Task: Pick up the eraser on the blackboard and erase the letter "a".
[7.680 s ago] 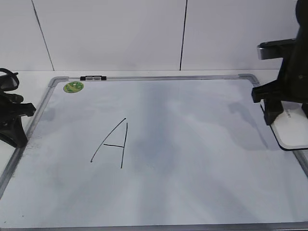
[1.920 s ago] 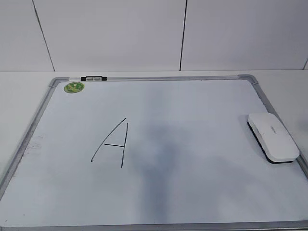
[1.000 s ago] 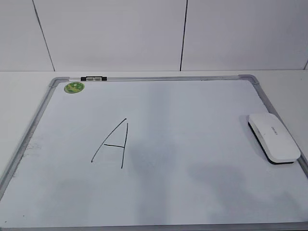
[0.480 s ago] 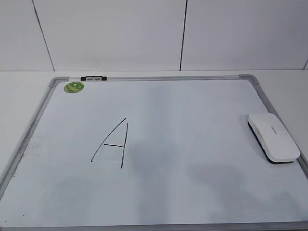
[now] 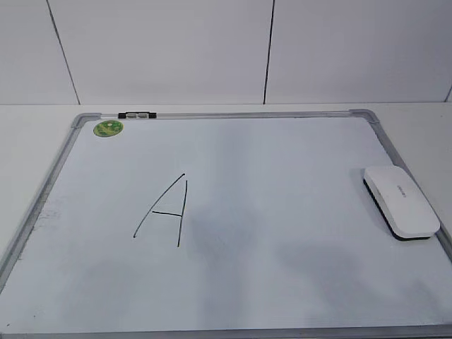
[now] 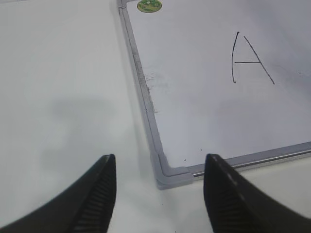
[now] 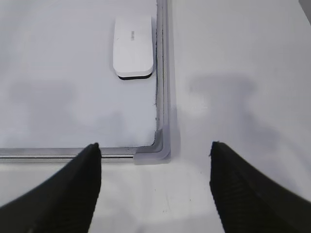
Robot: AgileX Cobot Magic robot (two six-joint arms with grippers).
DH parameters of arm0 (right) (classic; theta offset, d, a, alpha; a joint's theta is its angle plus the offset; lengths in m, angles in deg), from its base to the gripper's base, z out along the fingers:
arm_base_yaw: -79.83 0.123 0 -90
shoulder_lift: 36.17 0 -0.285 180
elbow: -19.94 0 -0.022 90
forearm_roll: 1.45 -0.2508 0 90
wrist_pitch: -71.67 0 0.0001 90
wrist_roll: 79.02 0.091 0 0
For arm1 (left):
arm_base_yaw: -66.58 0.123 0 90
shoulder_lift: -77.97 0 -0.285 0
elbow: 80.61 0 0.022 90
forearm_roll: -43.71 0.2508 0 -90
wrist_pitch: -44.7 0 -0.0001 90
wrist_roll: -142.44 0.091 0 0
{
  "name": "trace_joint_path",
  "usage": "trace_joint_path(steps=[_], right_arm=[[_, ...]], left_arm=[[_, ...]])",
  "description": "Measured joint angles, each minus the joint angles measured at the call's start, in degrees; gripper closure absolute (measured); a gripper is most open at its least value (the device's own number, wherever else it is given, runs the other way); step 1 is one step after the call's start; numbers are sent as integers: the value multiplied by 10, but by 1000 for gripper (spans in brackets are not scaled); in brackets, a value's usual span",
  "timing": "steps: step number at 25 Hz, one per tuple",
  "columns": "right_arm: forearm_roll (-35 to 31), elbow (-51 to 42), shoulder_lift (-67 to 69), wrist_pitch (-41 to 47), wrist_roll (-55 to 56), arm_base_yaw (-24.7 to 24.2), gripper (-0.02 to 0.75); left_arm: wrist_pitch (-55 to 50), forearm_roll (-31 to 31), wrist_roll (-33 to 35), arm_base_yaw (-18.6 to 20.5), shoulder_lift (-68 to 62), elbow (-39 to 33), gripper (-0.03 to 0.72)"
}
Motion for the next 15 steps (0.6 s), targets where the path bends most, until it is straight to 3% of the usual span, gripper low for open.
trace_joint_path(steps=[15], right_arm=[[0,-1,-28,0,0,-11,207]], left_arm=[[0,0,0,12,17,-1,282]])
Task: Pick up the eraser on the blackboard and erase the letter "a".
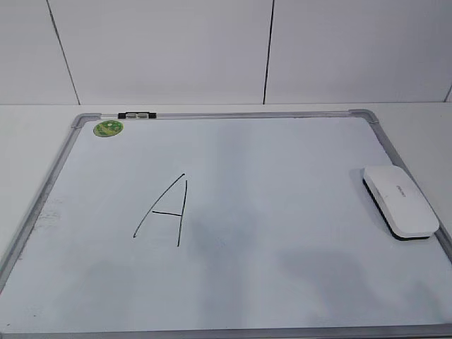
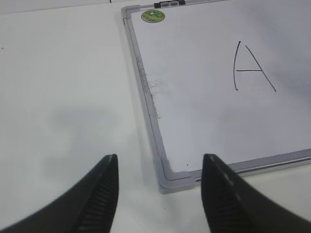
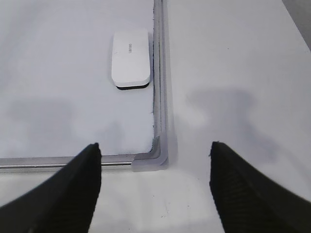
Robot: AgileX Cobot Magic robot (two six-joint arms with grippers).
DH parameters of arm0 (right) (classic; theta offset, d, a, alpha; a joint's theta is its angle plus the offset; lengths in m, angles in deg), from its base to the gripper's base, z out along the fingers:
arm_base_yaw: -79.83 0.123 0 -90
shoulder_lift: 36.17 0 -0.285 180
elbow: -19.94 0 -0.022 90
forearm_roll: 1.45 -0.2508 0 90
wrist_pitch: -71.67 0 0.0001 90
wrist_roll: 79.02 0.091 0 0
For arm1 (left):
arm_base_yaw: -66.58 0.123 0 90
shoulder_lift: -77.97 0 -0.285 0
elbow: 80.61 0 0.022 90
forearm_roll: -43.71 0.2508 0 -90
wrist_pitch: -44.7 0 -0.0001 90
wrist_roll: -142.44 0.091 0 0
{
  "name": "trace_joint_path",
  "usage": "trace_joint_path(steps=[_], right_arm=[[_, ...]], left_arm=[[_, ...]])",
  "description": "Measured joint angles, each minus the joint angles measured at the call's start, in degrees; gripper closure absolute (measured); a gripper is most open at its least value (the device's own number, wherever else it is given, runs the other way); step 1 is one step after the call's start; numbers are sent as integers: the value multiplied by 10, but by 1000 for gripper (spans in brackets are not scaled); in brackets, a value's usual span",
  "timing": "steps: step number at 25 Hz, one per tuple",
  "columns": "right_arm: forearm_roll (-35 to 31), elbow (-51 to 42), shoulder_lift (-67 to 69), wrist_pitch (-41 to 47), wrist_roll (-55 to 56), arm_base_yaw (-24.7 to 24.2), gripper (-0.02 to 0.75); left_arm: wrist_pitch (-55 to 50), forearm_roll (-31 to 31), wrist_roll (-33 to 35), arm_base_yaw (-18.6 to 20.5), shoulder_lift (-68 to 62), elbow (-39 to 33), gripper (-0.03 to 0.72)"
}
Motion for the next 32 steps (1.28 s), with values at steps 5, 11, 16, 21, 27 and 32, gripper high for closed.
trace_joint_path(steps=[5,11,16,21,27,32], right_arm=[[0,0,0,0,0,-34,207],[0,0,0,0,0,-71,207],[0,0,0,0,0,-78,207],[0,0,0,0,0,-79,207],[0,0,0,0,0,-79,207],[0,0,0,0,0,-79,207]], left_arm=[[0,0,0,34,0,0,284],[0,0,-1,74,0,0,286],[0,0,-1,83,0,0,295],[0,0,-1,83,0,0,314],[0,0,-1,83,0,0,316],[0,0,-1,83,0,0,316]])
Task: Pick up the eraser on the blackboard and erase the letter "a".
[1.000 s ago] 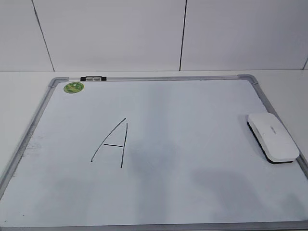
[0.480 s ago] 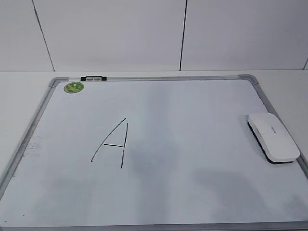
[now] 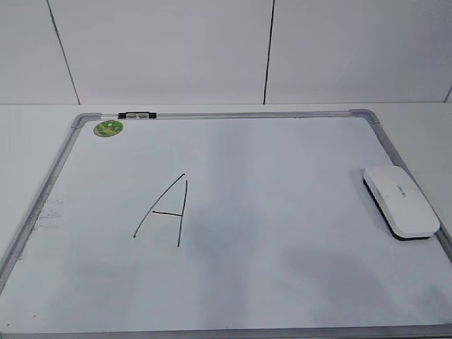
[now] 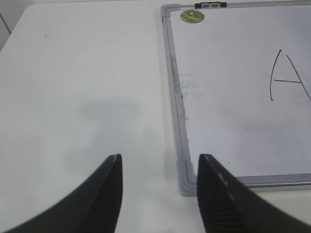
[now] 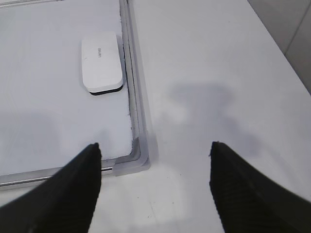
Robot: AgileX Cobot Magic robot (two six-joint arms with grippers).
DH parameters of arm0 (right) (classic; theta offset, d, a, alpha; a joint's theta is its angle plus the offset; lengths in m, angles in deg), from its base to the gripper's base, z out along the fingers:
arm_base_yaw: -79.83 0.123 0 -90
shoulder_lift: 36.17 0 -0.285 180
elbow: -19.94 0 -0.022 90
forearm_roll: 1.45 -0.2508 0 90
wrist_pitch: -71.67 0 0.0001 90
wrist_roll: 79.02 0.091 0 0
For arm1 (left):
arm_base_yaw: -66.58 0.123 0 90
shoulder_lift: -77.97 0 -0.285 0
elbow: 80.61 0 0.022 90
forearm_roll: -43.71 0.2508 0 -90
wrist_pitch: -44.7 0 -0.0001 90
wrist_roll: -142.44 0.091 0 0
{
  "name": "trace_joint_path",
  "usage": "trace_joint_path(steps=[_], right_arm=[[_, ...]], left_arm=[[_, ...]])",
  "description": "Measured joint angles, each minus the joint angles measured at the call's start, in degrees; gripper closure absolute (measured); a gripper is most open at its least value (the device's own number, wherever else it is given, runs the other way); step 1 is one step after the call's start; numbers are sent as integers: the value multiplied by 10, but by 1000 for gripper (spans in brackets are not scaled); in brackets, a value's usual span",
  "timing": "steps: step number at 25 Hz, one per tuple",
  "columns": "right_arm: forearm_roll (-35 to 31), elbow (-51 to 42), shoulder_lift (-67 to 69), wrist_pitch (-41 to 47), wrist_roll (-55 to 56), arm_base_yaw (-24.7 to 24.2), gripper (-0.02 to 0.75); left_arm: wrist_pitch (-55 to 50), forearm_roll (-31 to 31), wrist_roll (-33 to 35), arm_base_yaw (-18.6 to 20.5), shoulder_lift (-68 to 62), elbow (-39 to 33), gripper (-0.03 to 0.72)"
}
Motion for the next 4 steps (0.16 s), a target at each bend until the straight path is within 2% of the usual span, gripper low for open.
trace_joint_path(steps=[4], right_arm=[[0,0,0,0,0,0,207]], left_arm=[[0,0,0,0,0,0,317]])
